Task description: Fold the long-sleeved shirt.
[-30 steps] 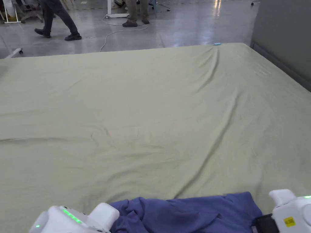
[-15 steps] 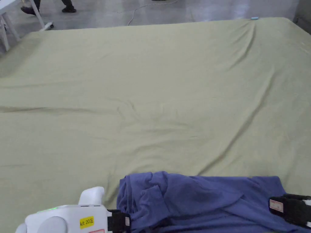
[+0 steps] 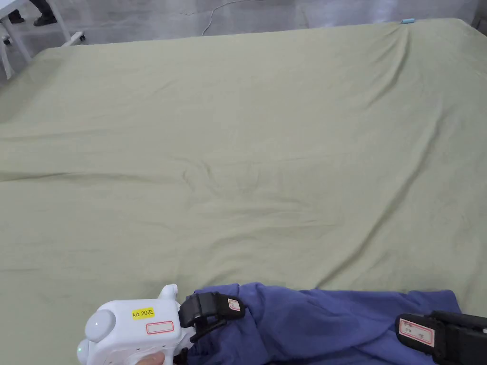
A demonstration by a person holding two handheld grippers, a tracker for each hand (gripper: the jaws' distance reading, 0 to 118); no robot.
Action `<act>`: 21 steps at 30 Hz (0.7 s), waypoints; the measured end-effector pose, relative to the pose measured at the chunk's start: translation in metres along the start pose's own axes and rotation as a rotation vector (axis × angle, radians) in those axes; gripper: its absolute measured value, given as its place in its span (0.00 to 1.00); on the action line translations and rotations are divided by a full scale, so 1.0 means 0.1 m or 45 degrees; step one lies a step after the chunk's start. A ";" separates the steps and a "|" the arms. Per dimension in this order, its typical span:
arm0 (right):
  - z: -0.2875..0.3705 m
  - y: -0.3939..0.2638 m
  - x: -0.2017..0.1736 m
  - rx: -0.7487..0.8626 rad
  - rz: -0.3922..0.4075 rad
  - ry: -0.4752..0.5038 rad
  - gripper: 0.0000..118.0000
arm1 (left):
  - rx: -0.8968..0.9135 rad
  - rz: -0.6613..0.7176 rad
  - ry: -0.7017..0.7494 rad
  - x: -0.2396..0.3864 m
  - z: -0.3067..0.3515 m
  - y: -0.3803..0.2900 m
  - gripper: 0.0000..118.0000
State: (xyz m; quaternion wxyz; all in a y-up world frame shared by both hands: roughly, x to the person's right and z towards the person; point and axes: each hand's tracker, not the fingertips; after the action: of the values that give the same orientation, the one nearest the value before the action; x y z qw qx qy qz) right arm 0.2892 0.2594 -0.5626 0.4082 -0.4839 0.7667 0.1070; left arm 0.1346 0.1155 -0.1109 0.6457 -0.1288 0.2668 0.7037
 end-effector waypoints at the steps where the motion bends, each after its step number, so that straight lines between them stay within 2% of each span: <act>1: -0.03 0.00 0.00 -0.001 0.008 0.000 0.00 | -0.003 0.037 -0.064 -0.06 0.05 0.04 1.00; 2: -0.07 0.01 0.00 -0.004 0.014 -0.001 0.00 | 0.004 0.085 -0.121 -0.10 0.09 0.05 0.98; 3: -0.10 0.02 -0.01 -0.007 0.018 -0.001 0.00 | 0.004 0.095 -0.154 -0.12 0.15 0.04 0.75; 4: -0.12 0.03 0.01 -0.010 0.019 0.004 0.00 | 0.044 0.074 -0.110 -0.16 0.22 0.04 0.08; 5: -0.14 0.04 0.00 -0.015 0.017 0.002 0.00 | 0.063 0.129 -0.106 -0.24 0.25 0.05 0.07; 6: -0.16 0.06 0.00 -0.018 0.014 -0.003 0.00 | 0.061 0.236 -0.184 -0.25 0.27 0.05 0.07; 7: -0.17 0.08 -0.02 -0.018 0.016 -0.011 0.00 | 0.038 0.221 -0.176 -0.18 0.31 0.02 0.07; 9: -0.17 0.10 -0.05 -0.008 0.021 -0.042 0.00 | 0.047 0.086 -0.142 -0.07 0.45 -0.04 0.07; 13: -0.13 0.16 -0.10 0.028 -0.011 -0.053 0.00 | 0.079 0.108 -0.257 0.06 0.96 -0.07 0.07; 18: -0.10 0.21 -0.17 0.072 -0.041 -0.061 0.00 | 0.262 0.037 -0.144 0.24 1.74 -0.09 0.07; 21: -0.12 0.21 -0.18 0.075 -0.069 -0.043 0.00 | 0.379 -0.011 0.065 0.30 2.18 -0.07 0.07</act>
State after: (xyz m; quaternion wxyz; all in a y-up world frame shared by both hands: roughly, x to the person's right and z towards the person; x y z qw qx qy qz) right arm 0.2685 0.2755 -0.5460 0.4379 -0.4903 0.7492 0.0814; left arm 0.1733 0.2589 0.0519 0.6538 -0.0505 0.3839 0.6500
